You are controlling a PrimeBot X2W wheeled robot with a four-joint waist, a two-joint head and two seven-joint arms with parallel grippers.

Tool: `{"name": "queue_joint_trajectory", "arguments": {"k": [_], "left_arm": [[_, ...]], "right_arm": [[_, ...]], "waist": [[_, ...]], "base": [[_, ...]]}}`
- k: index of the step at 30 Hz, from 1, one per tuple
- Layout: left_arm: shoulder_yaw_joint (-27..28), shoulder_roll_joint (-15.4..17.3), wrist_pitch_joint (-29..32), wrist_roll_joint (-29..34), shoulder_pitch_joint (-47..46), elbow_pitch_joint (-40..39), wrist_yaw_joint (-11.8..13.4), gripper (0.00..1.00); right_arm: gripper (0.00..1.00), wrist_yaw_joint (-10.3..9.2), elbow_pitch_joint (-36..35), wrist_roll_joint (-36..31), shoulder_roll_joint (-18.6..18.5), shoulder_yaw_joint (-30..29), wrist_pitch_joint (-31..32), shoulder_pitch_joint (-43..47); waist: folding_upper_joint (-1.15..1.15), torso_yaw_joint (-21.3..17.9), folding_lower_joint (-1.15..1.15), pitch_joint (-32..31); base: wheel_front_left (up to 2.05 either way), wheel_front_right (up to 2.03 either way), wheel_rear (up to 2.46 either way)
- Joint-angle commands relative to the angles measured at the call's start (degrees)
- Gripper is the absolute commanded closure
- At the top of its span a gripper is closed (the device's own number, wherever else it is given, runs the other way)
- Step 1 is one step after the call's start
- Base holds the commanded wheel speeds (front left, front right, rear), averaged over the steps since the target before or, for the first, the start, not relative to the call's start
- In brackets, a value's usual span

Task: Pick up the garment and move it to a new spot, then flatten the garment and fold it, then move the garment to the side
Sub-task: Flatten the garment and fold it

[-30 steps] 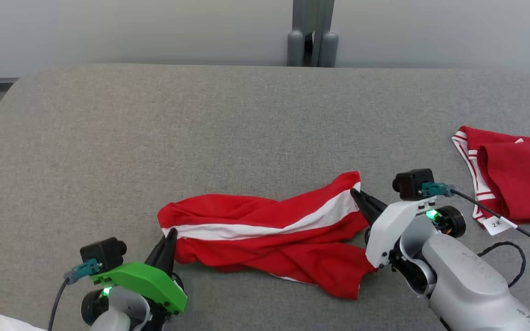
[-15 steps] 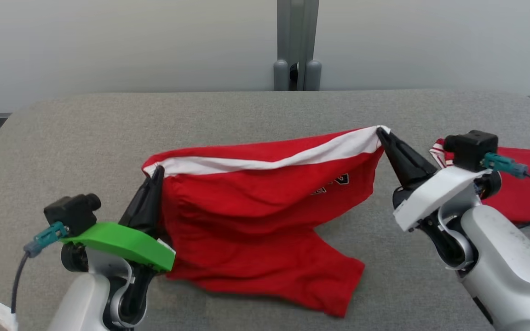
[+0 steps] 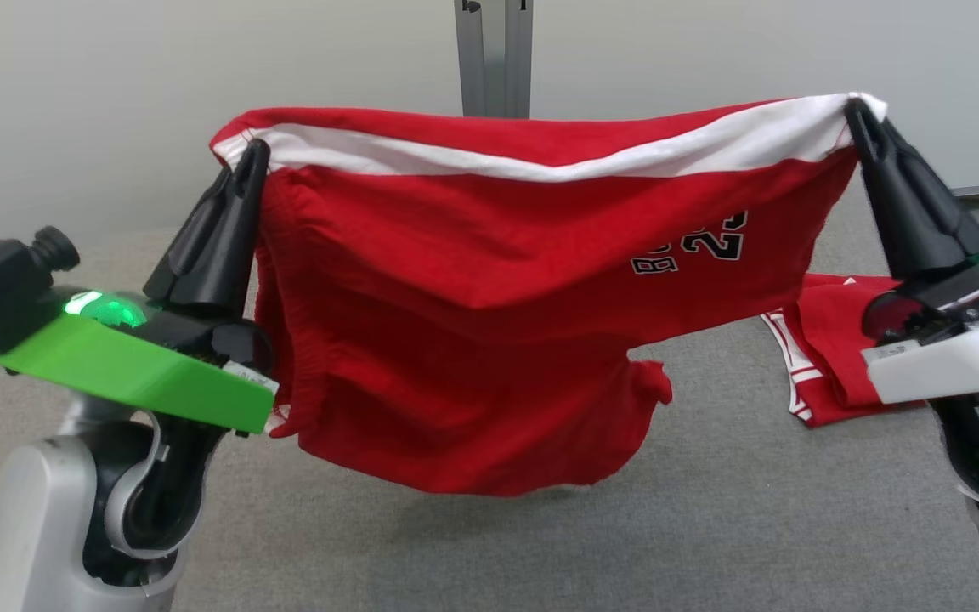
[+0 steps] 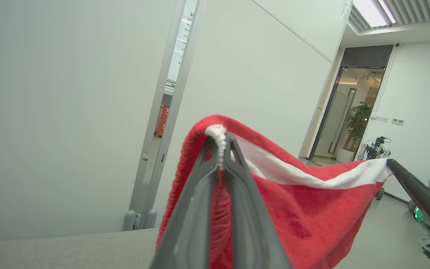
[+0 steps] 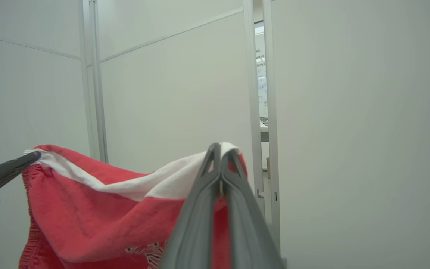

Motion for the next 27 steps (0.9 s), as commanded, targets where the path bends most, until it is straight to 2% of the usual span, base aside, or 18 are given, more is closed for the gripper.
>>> {"name": "queue_joint_trajectory", "arguments": {"k": [1,6,11,15,20,22,27], "left_arm": [[0.33,0.54,0.93,-0.72,-1.5,-1.56,0.6,1.0],[1.02,1.68,4.55,-1.62,-4.31,-5.31,2.37,1.0],[-0.11,2.34,7.32,-2.09,-6.91,-1.55,2.33,1.0],[-0.89,1.74,8.52,-1.9,-12.22,5.43,1.68,1.0],[-0.49,0.01,6.04,1.04,-25.06,17.88,1.18,1.0],[-0.11,-0.48,3.37,2.92,-31.06,23.05,0.72,1.0],[1.85,-3.19,-8.67,6.35,-44.14,34.37,-1.85,1.0]], "right_arm": [[1.0,-0.05,-2.4,-0.76,0.41,-1.53,1.2,1.16],[1.0,-0.05,-9.4,-2.03,2.43,-6.74,6.28,3.27],[1.0,-0.05,-6.13,-1.62,3.33,-5.2,9.69,2.74],[1.0,-0.04,1.67,-2.91,2.7,0.28,8.91,-3.35],[1.0,-0.04,15.82,-5.5,6.09,3.64,2.52,-20.01],[1.0,-0.04,21.8,-7.37,7.86,3.92,-1.1,-27.43],[1.0,-0.04,33.36,-11.24,12.59,4.32,-10.05,-41.2]], "waist": [[0.0,-0.63,0.0,-0.39],[0.0,-1.45,0.0,0.42],[0.0,-2.15,0.0,2.94],[0.0,-2.77,0.0,7.31],[0.0,-3.94,0.0,14.43],[0.0,-4.5,0.0,17.05],[0.0,-5.64,0.0,22.99]], "base": [[0.0,0.0,0.0],[0.0,0.0,0.0],[0.0,0.0,0.0],[0.0,0.0,0.0],[0.0,0.0,0.0],[0.0,0.0,0.0],[0.0,0.0,0.0]]}}
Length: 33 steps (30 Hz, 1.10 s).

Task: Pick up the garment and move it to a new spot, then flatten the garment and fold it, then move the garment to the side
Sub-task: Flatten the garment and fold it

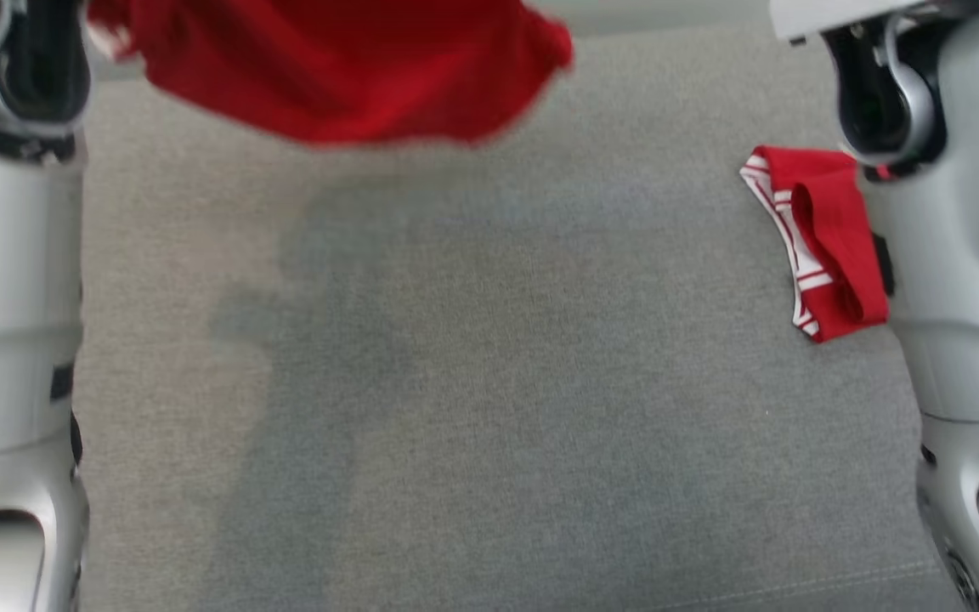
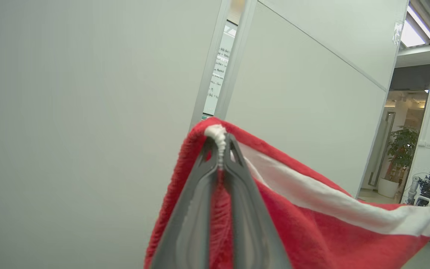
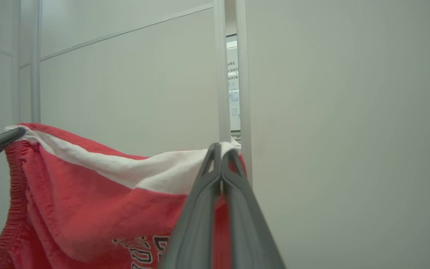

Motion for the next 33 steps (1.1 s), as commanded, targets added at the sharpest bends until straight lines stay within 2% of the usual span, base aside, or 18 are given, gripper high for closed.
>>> {"name": "queue_joint_trajectory", "arguments": {"k": [1,5,10,14,20,25,29,33], "left_arm": [[0.16,0.02,-2.16,1.03,-1.66,2.25,-0.99,1.0],[-0.03,-1.16,-7.22,0.61,-2.73,8.2,-3.72,1.0],[-1.92,-0.99,-10.68,-0.63,4.07,12.14,-5.86,1.0],[-3.22,-0.63,-12.76,-2.04,11.67,11.46,-6.37,1.0],[-5.59,1.56,-14.98,-1.6,24.56,3.82,-6.72,1.0],[-6.14,0.98,-15.59,-1.35,34.58,-4.55,-6.61,1.0],[-6.12,0.59,-15.74,-1.77,43.04,-10.7,-5.29,1.0],[-5.64,0.76,-15.79,-2.66,52.38,-17.56,-2.96,1.0]], "right_arm": [[1.0,-0.01,1.73,-0.52,0.83,0.5,-1.62,-1.53],[1.0,-0.01,5.08,-0.21,1.86,3.93,-5.31,-1.64],[1.0,-0.01,6.73,1.49,0.45,10.18,-7.5,5.26],[1.0,-0.01,5.96,3.49,-0.11,10.88,-8.18,11.74],[1.0,-0.01,-1.71,4.17,-1.16,6.85,-8.15,23.15],[1.0,-0.01,-8.05,3.81,-2.66,3.67,-8.16,32.92],[1.0,-0.01,-13.31,3.54,-3.16,1.69,-8.18,40.77],[1.0,-0.01,-19.64,2.98,-2.8,-0.08,-7.43,49.6]], "waist": [[0.0,-2.23,0.0,7.64],[0.0,-2.55,0.0,11.17],[0.0,-1.99,0.0,13.42],[0.0,-1.44,0.0,13.39],[0.0,-0.21,0.0,10.85],[0.0,1.49,0.0,6.38],[0.0,2.13,0.0,1.42],[0.0,2.18,0.0,-3.64]], "base": [[0.0,0.0,0.0],[0.0,0.0,0.0],[0.0,0.0,0.0],[0.0,0.0,0.0],[0.0,0.0,0.0],[0.0,0.0,0.0],[0.0,0.0,0.0],[0.0,0.0,0.0]]}}
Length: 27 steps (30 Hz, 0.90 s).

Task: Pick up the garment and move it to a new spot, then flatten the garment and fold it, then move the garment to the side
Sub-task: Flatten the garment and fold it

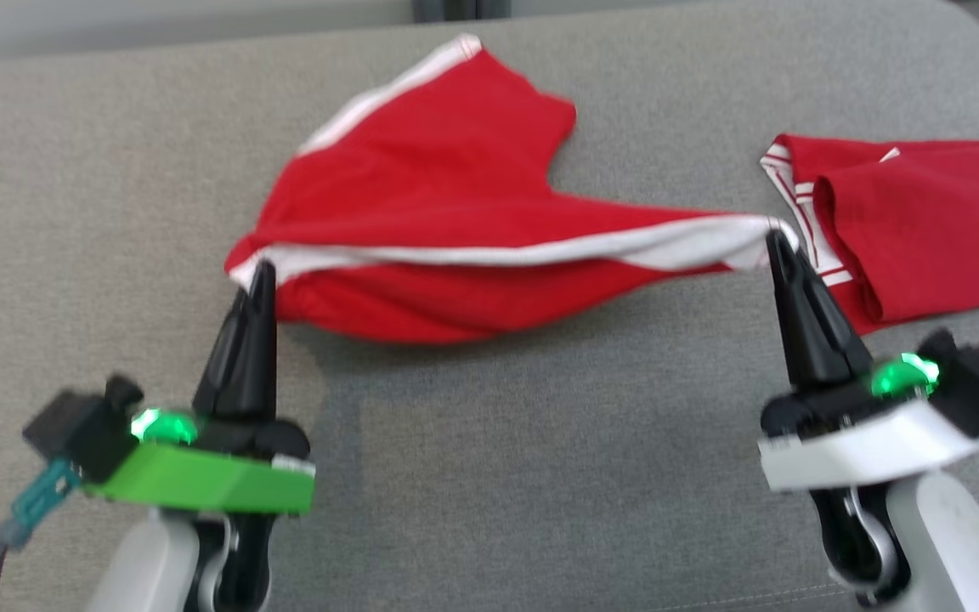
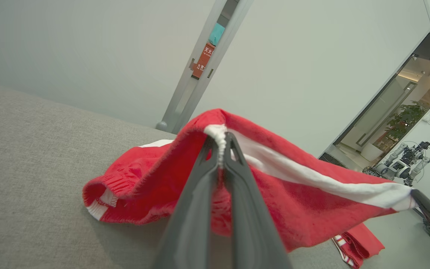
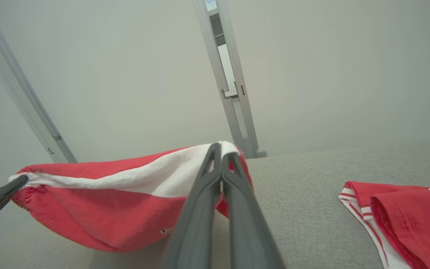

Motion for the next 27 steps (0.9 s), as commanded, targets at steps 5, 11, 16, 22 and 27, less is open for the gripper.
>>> {"name": "queue_joint_trajectory", "arguments": {"k": [5,11,16,22,27], "left_arm": [[0.17,1.07,1.22,-1.53,11.78,-8.52,3.81,1.0],[-1.56,0.43,4.18,-3.51,19.82,-14.48,7.29,1.0],[-3.26,-1.96,6.56,-4.9,20.56,-12.26,9.87,1.0],[-3.45,-6.03,7.38,-7.61,15.75,-6.69,11.03,1.0],[-2.49,-8.32,6.79,-9.22,9.16,-1.71,11.2,1.0]], "right_arm": [[1.0,-0.01,-9.32,-2.03,1.01,-3.29,4.12,11.33],[1.0,-0.01,-16.18,-4.54,2.76,-6.51,8.79,17.6],[1.0,-0.01,-14.3,-5.93,1.82,-6.56,10.62,14.22],[1.0,-0.01,-4.68,-5.24,-1.63,-3.59,11.94,2.77],[1.0,-0.01,6.43,-4.22,-4.82,0.79,13.56,-9.92]], "waist": [[0.0,1.15,0.0,-9.13],[0.0,2.05,0.0,-8.98],[0.0,3.96,0.0,-6.3],[0.0,7.18,0.0,-1.53],[0.0,10.29,0.0,2.38]], "base": [[0.0,0.0,0.0],[0.0,0.0,0.0],[0.0,0.0,0.0],[0.0,0.0,0.0],[0.0,0.0,0.0]]}}
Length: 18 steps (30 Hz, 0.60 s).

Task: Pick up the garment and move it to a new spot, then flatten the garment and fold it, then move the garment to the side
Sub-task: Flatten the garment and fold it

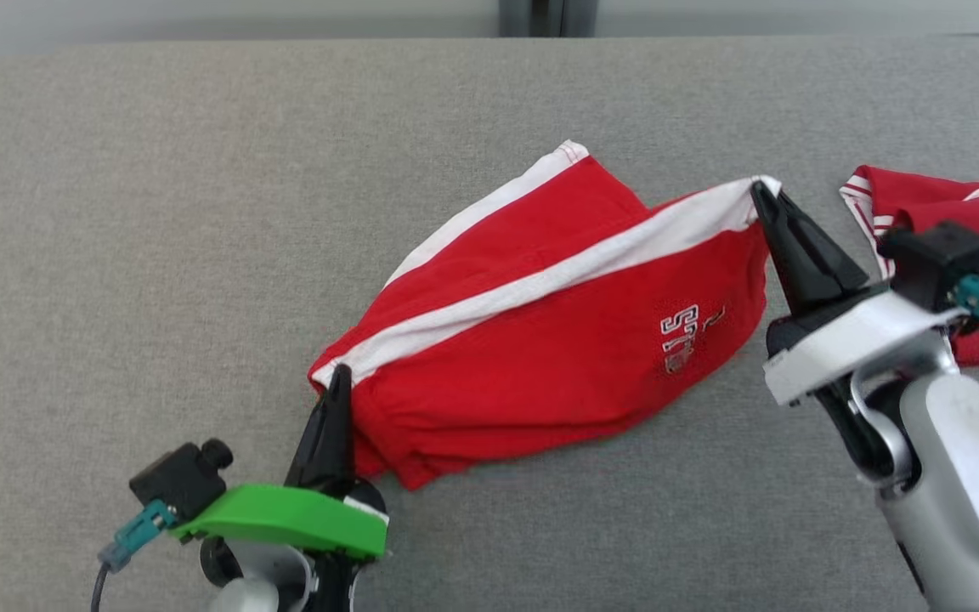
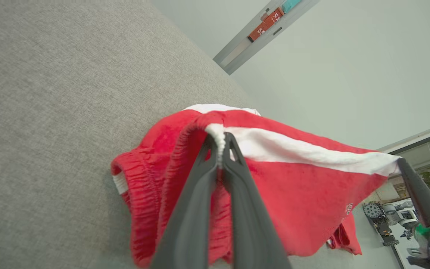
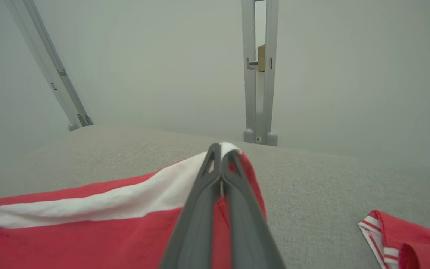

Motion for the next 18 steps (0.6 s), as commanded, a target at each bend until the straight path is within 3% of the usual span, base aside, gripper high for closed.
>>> {"name": "queue_joint_trajectory", "arguments": {"k": [1,9,18], "left_arm": [[-0.04,-0.34,-0.25,-0.09,-2.91,1.58,0.22,1.0],[-1.64,-2.11,-1.13,-2.85,-12.03,10.72,0.42,1.0],[-5.02,-2.4,-2.93,-6.73,-14.94,15.46,-0.26,1.0]], "right_arm": [[1.0,-0.01,2.51,0.33,-1.07,1.04,0.13,-3.77],[1.0,-0.01,19.75,2.9,-3.62,9.37,1.26,-20.67],[1.0,-0.01,35.95,5.32,-5.07,16.95,0.48,-31.6]], "waist": [[0.0,4.65,0.0,4.67],[0.0,8.95,0.0,7.6],[0.0,11.98,0.0,7.86]], "base": [[0.0,0.0,0.0],[0.0,0.0,0.0],[0.0,0.0,0.0]]}}
